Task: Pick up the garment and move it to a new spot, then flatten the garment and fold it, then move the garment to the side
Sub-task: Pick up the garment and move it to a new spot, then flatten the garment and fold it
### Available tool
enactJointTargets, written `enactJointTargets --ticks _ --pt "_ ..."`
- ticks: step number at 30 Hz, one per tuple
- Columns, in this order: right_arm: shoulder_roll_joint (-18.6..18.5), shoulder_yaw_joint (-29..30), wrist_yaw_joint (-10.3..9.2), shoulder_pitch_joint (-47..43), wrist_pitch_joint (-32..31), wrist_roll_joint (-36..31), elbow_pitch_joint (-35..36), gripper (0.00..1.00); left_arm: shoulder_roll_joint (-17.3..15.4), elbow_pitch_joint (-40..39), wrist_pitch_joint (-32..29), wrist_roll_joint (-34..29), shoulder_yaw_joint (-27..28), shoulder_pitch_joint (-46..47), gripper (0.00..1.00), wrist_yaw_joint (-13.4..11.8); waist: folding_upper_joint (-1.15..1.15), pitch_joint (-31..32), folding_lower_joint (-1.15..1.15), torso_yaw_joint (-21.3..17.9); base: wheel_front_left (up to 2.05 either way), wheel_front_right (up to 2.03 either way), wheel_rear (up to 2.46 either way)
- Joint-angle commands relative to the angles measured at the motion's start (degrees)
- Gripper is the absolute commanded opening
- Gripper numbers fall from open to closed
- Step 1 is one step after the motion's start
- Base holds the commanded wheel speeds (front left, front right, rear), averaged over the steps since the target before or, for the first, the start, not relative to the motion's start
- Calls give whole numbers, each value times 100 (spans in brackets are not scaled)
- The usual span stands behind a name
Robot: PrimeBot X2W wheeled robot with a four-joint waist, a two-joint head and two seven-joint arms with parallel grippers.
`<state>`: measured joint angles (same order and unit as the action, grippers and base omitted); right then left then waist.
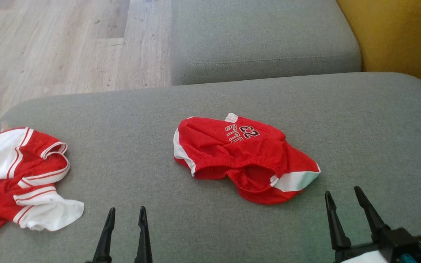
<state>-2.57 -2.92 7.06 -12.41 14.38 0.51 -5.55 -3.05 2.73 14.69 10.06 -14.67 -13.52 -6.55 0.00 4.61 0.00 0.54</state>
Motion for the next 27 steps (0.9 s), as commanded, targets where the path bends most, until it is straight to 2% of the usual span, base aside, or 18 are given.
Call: enactJointTargets --ticks 1,27 --pt "-31 -113 43 193 62 36 177 100 17 -156 30 -20 161 192 100 -27 0 -9 0 -15 0 0 0" --pt "-31 -179 43 254 62 21 154 100 17 -9 30 40 66 275 100 -93 0 -15 0 -106 0 0 0"
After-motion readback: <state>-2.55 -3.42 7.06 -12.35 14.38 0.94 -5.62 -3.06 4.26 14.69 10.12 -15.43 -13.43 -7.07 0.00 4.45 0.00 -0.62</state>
